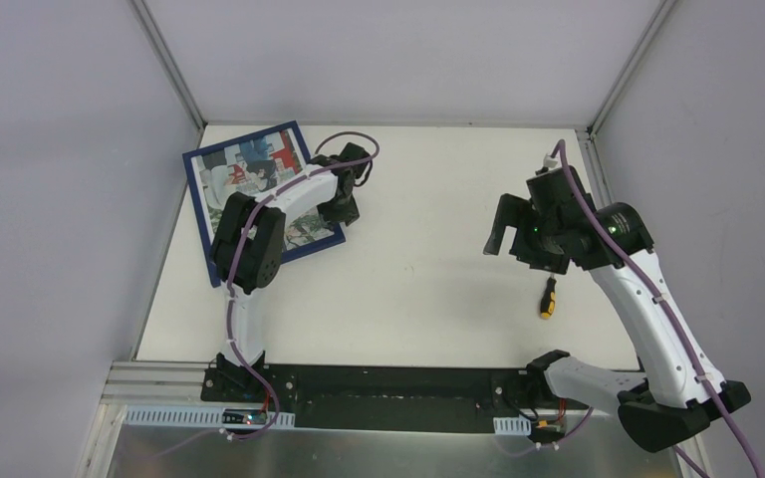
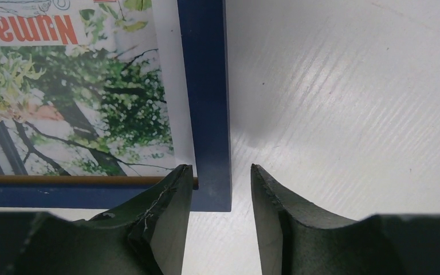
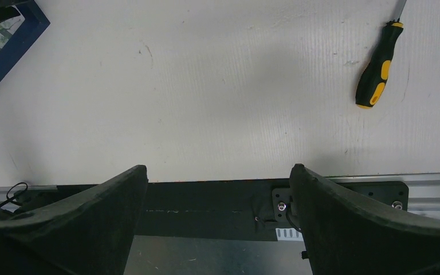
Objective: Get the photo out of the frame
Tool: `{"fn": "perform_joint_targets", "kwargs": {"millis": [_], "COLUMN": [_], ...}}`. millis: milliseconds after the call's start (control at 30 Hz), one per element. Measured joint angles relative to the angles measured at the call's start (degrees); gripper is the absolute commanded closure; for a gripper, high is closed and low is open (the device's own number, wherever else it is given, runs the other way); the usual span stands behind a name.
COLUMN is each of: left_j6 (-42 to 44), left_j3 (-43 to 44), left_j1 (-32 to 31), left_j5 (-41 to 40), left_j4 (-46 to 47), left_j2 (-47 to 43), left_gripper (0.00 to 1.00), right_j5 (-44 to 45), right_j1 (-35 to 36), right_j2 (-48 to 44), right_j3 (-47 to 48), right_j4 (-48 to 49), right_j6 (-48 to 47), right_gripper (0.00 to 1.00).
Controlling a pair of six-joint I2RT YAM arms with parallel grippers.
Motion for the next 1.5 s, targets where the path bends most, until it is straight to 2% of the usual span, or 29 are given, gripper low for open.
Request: {"fn": "perform_joint_targets", "kwargs": {"millis": [300,667,933,1100,1300,1500], "left_j6": [-0.31,0.20,2.75,2.73,1.29,-1.33], "left_j3": [0.11,0.26,-0.04,-3.28,-8.68,-14.71], "left_j1": [0.00,0.33,0.39,0.33,-0.52,-5.01], "left_j5": [0.00,0.02,2.01,4.81,8.98,13.55], "left_j4": [-0.63,-1.14,-2.32,-3.41,-3.78,-4.55], "left_j2": [0.94,0.98,-1.36,-8.17,-16.11,-21.57], "left_gripper": [0.67,1.00,1.00,1.00,1.00,1.00], "right_j5": [-0.63,-1.81,-6.78,-12.85,-20.41,-26.49], "right_j1": [-0.57,-0.70,-0.72,-0.85,-1.11,-1.31], "right_j2": [0.17,0.79,3.45,5.31,7.78,14.47], "right_j3": [0.00,-1.11,-5.60,-10.67,-19.50,-25.03], "right_j4": [0.00,0.33,4.81,10.78,22.91,37.73], "right_j6": [-0.17,-0.07,1.33,4.79,12.52,20.46], "right_gripper": [0.01,0.01,0.01,0.01,0.01,0.01]}}
